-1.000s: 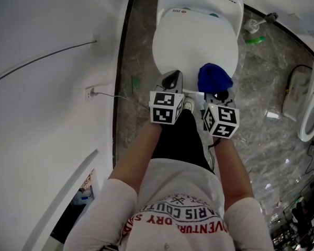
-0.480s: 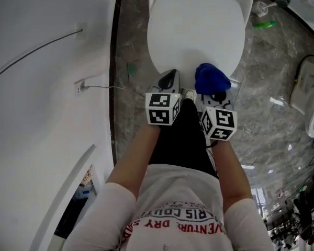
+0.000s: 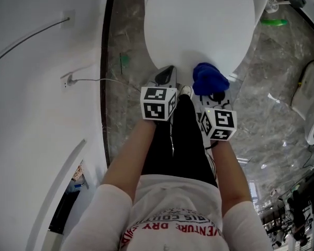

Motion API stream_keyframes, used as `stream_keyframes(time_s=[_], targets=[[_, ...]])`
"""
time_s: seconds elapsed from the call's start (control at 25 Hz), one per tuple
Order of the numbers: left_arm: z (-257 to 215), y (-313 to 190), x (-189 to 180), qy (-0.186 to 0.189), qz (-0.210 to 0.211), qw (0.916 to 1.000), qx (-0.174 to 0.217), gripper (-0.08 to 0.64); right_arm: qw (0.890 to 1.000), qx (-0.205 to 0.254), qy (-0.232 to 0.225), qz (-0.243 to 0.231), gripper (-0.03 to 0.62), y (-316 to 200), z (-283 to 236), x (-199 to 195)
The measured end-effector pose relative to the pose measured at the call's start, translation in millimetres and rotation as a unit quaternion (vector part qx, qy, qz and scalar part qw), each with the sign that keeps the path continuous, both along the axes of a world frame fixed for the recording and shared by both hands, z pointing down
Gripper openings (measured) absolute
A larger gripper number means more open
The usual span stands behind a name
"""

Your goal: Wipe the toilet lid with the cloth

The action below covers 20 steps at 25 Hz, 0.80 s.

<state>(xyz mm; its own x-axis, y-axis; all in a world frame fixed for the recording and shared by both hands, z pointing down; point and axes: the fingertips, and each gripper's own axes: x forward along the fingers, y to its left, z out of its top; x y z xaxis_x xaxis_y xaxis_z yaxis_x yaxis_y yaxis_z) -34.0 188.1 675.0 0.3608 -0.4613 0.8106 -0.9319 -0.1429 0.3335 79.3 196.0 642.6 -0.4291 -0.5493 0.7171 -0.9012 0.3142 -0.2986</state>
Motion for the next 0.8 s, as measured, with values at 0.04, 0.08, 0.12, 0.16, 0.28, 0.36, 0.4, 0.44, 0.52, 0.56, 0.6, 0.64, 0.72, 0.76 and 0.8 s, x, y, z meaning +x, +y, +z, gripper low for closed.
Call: stream_keyframes(time_s=[0.04, 0.08, 0.12, 0.16, 0.28, 0.36, 0.4, 0.44, 0.52, 0.56, 0.6, 0.64, 0.72, 0.76, 0.8], targets=[[5.7, 0.2, -0.6, 0.005, -0.004, 0.9999, -0.008, 0.006, 1.0, -0.009, -0.001, -0.001, 0.087, -0.1, 5.8, -0.4], [10.3, -0.7, -1.4, 0.012, -0.011, 0.9998, -0.015, 0.006, 1.0, -0.016, -0.003, 0.001, 0.087, -1.3, 10.6, -0.9], [13.4, -2.2, -2.3, 0.022, -0.022, 0.9993, -0.02, 0.006, 1.0, -0.022, -0.006, 0.004, 0.087, -3.0, 14.2, -1.3], [15.4, -3.5, -3.3, 0.034, -0.034, 0.9986, -0.024, 0.006, 1.0, -0.026, -0.007, 0.006, 0.087, -4.2, 16.5, -1.6], [18.3, -3.2, -5.9, 0.05, -0.046, 0.9974, -0.026, 0.006, 0.999, -0.035, 0.003, 0.001, 0.087, -3.1, 22.2, -3.0], [19.6, -2.9, -6.2, 0.039, -0.033, 0.9985, -0.021, 0.006, 0.999, -0.041, 0.007, -0.005, 0.087, -3.0, 25.7, -4.2], [19.8, -3.0, -5.6, 0.034, -0.026, 0.9989, -0.019, 0.006, 0.999, -0.044, 0.007, -0.005, 0.087, -3.4, 26.4, -4.2], [19.9, -3.2, -4.7, 0.031, -0.021, 0.9991, -0.018, 0.006, 0.999, -0.047, 0.005, -0.005, 0.087, -3.8, 26.5, -3.7], [19.6, -3.6, -3.1, 0.03, -0.013, 0.9992, -0.022, 0.006, 0.998, -0.056, -0.002, -0.004, 0.087, -4.7, 24.7, -2.3], [18.6, -4.0, -3.1, 0.027, -0.01, 0.9993, -0.025, 0.006, 0.998, -0.06, -0.005, -0.006, 0.087, -5.7, 22.1, -2.3], [16.2, -5.1, -3.7, 0.022, -0.006, 0.9994, -0.025, 0.006, 0.998, -0.064, -0.007, -0.011, 0.087, -7.2, 18.2, -2.8], [11.6, -7.6, -4.7, 0.014, -0.003, 0.9997, -0.019, 0.006, 0.998, -0.064, -0.007, -0.018, 0.087, -9.1, 13.1, -3.4], [-5.2, -17.0, -5.8, -0.001, 0.004, 0.9999, 0.01, 0.006, 0.998, -0.058, 0.0, -0.035, 0.087, -14.7, -0.3, -4.1], [-16.4, -23.6, -5.5, -0.005, 0.007, 0.9995, 0.029, 0.006, 0.998, -0.052, 0.007, -0.045, 0.087, -19.1, -8.7, -4.4], [-28.8, -31.3, -4.7, -0.005, 0.009, 0.9988, 0.048, 0.006, 0.998, -0.042, 0.012, -0.054, 0.087, -25.2, -18.0, -5.1]])
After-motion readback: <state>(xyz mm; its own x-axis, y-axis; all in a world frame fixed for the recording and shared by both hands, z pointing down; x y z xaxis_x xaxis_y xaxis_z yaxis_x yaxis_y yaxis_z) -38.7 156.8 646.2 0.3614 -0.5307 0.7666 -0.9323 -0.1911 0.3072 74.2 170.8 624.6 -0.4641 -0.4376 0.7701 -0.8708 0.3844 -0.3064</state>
